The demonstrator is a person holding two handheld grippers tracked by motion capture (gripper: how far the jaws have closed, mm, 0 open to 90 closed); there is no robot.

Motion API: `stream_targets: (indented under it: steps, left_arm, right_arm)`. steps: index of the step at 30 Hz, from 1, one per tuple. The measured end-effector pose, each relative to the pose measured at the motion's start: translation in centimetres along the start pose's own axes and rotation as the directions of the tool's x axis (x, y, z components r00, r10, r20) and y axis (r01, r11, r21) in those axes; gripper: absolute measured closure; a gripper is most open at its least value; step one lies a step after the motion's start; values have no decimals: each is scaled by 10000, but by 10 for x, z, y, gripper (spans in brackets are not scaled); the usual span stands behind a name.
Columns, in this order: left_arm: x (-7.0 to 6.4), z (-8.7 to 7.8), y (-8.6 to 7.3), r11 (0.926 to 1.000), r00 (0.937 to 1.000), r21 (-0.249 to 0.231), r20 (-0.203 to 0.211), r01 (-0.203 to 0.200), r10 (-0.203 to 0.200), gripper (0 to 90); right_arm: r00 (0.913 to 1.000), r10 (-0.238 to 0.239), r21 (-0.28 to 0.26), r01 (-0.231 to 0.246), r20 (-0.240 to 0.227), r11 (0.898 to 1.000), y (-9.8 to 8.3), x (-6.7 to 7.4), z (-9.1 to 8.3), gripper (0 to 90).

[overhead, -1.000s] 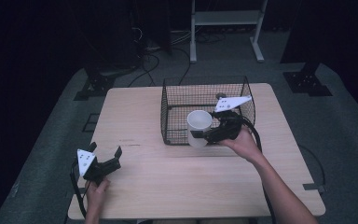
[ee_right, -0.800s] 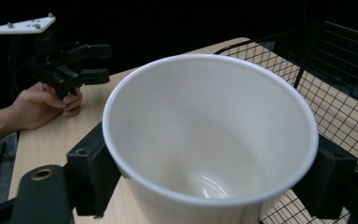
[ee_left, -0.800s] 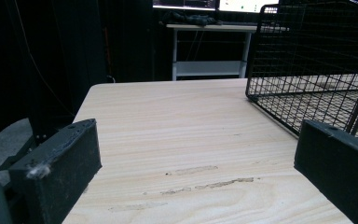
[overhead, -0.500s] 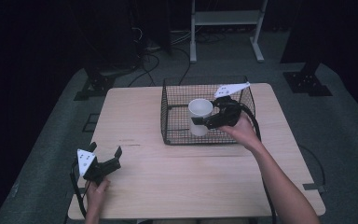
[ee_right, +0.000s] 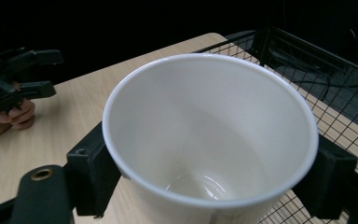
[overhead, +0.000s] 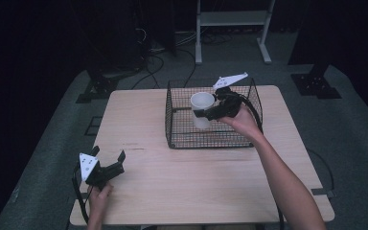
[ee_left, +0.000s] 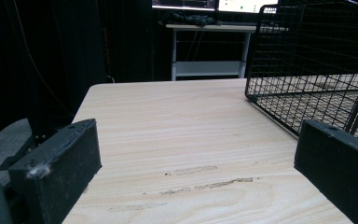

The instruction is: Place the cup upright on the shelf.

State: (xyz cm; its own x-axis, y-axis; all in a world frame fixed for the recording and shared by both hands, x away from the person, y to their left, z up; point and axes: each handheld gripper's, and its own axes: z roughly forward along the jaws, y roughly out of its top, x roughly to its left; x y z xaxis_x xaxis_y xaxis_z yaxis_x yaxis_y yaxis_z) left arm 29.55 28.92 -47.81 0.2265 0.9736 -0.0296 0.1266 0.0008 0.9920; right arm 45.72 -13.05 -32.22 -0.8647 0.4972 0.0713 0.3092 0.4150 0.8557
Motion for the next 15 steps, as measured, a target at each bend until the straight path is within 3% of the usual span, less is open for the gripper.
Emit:
stream_targets:
  steps: [6,15]
  left_arm:
    - [0,0,0,10000,10000,3,4,-14,14,0]
    - [0,0,0,10000,10000,-21,12,23,-23,0]
  right_arm:
    - [9999,0,158,-3,152,9999,4,-12,10,193]
    - [9979,628,305,-632,136,9975,-1,-34,25,193]
